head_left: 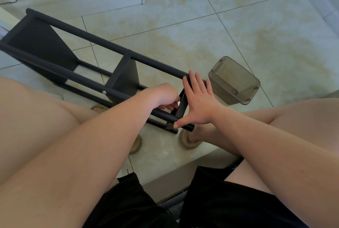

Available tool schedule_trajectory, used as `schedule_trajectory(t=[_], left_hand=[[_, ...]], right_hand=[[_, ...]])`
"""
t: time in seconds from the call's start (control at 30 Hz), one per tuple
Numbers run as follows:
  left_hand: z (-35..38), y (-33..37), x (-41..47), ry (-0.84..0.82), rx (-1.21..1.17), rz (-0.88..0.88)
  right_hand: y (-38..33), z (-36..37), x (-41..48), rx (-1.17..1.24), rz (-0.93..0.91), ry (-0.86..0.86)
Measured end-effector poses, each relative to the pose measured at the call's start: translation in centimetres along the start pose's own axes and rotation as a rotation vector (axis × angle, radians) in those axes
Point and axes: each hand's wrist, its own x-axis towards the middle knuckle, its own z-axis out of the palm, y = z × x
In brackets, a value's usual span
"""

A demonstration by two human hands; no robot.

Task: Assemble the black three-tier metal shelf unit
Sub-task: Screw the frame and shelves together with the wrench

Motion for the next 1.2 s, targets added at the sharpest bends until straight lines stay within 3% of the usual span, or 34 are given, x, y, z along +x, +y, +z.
schedule_trajectory(t=[0.67, 1.2], left_hand=[[-2.3, -1.6, -0.2, -0.154, 0.311, 0.198], [-2.5, -1.5, -0.8, -0.169, 0.633, 0.225]], right_hand=[[-0.1, -0.2, -0.3, 0.011, -0.005, -0.006], [0.0, -0.1, -0.2, -0.006, 0.002, -0.009]])
